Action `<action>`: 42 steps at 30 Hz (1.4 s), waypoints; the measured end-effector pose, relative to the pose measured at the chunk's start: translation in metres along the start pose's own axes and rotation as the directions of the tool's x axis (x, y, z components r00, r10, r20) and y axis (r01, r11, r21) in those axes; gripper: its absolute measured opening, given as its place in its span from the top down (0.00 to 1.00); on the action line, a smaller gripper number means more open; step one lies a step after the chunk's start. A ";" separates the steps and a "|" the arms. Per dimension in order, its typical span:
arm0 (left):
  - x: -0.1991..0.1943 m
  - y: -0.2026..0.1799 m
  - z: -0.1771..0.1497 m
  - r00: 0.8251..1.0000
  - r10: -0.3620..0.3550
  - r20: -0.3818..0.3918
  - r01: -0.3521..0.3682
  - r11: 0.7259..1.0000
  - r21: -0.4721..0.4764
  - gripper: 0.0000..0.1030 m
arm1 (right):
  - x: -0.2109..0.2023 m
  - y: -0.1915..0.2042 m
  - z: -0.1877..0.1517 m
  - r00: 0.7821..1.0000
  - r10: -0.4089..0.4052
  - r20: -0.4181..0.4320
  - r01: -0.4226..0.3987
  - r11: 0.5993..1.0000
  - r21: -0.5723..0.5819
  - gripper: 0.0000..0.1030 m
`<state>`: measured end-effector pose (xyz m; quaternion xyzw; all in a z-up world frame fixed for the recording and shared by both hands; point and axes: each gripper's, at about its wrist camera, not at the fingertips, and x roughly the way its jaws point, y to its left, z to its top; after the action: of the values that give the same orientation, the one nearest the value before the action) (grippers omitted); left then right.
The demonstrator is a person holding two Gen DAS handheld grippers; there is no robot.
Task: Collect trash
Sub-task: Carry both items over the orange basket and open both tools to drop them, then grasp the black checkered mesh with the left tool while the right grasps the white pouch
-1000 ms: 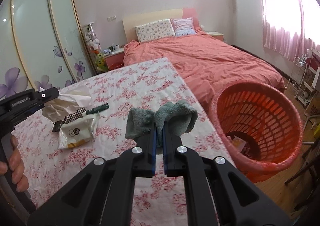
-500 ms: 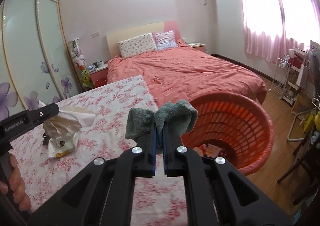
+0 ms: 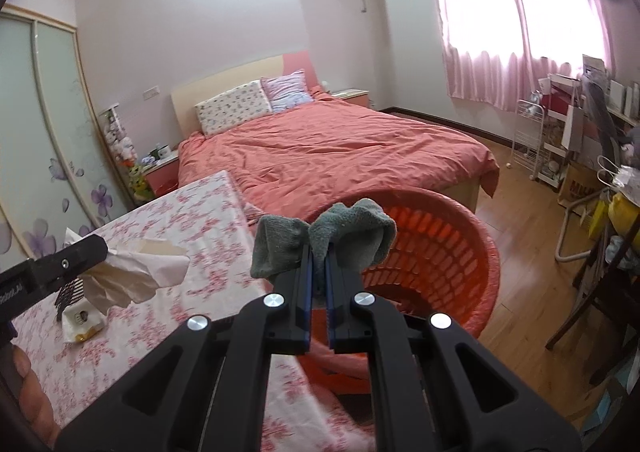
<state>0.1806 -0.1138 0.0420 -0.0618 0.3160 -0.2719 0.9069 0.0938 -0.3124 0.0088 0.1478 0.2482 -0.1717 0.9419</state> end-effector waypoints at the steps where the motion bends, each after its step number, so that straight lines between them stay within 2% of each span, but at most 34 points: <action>1: 0.003 -0.003 0.000 1.000 -0.006 -0.004 0.006 1.000 0.003 0.66 | 0.003 -0.005 0.001 1.000 -0.006 -0.001 0.006 1.000 0.006 0.94; 17: 0.073 -0.060 -0.006 0.989 -0.111 -0.096 0.116 0.992 0.045 0.66 | 0.045 -0.057 0.012 0.999 -0.046 -0.003 0.047 0.994 0.100 0.93; 21: 0.094 -0.067 -0.009 0.981 -0.118 -0.152 0.126 0.991 0.043 0.63 | 0.062 -0.070 0.015 0.999 -0.037 -0.030 0.040 0.990 0.135 0.86; 23: 0.101 -0.069 -0.012 0.977 -0.121 -0.174 0.130 0.991 0.043 0.58 | 0.068 -0.074 0.016 0.998 -0.039 -0.040 0.044 0.989 0.141 0.82; 27: 0.108 -0.068 -0.015 0.974 -0.109 -0.200 0.119 0.992 0.042 0.47 | 0.072 -0.077 0.015 0.998 -0.051 -0.043 0.056 0.989 0.134 0.67; 29: 0.109 -0.065 -0.017 0.973 -0.105 -0.207 0.115 0.993 0.040 0.46 | 0.070 -0.077 0.013 0.997 -0.057 -0.043 0.062 0.989 0.135 0.64; 34: 0.100 -0.054 -0.019 0.976 -0.075 -0.207 0.085 0.996 0.039 0.43 | 0.065 -0.072 0.009 0.996 -0.072 -0.051 0.078 0.990 0.120 0.59; 42: 0.066 -0.013 -0.017 0.985 0.020 -0.169 -0.016 1.000 0.026 0.41 | 0.051 -0.045 0.008 0.997 -0.059 -0.049 0.062 0.996 0.061 0.57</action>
<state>0.2077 -0.1590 -0.0038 -0.0245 0.3893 -0.2716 0.8798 0.1208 -0.3687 -0.0195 0.1734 0.2693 -0.2044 0.9250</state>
